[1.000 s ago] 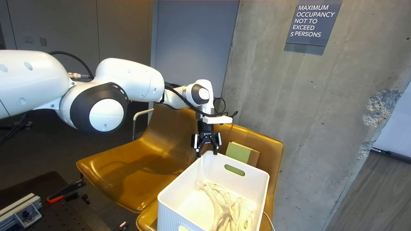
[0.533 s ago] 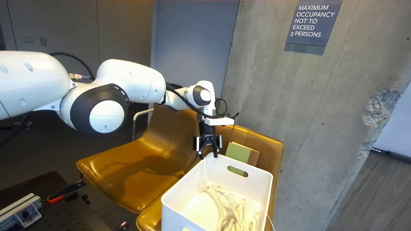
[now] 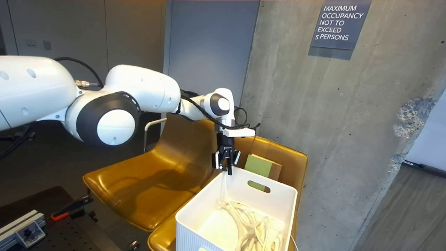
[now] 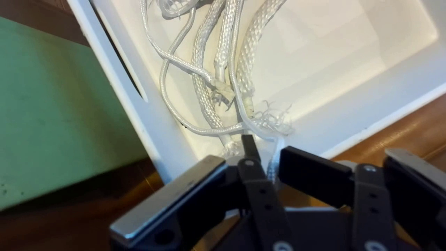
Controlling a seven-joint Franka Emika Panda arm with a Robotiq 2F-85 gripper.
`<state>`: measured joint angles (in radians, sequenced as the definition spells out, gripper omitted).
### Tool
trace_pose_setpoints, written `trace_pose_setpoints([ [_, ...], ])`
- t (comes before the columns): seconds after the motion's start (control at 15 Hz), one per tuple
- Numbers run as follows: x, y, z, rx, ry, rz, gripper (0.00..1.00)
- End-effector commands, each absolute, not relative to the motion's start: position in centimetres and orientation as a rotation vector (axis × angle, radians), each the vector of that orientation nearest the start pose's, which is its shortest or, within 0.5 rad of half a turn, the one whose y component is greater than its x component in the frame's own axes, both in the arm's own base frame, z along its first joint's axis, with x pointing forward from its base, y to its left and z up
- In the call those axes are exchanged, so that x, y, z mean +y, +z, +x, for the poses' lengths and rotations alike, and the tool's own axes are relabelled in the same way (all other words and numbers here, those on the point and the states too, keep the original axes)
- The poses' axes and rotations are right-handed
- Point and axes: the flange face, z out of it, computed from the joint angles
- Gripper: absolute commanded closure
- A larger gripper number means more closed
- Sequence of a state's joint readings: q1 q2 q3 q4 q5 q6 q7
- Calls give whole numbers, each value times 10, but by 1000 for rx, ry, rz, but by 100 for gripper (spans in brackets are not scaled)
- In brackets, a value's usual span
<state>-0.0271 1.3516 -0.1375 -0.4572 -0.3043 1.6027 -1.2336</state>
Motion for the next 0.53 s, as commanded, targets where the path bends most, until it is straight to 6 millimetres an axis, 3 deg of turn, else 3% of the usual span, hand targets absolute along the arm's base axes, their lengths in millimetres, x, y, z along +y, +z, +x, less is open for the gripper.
trace_pose_setpoints([
  [0.0, -108, 196, 784, -1920, 711, -2721, 100],
  [0.47, -133, 178, 782, -1904, 703, -2760, 99],
])
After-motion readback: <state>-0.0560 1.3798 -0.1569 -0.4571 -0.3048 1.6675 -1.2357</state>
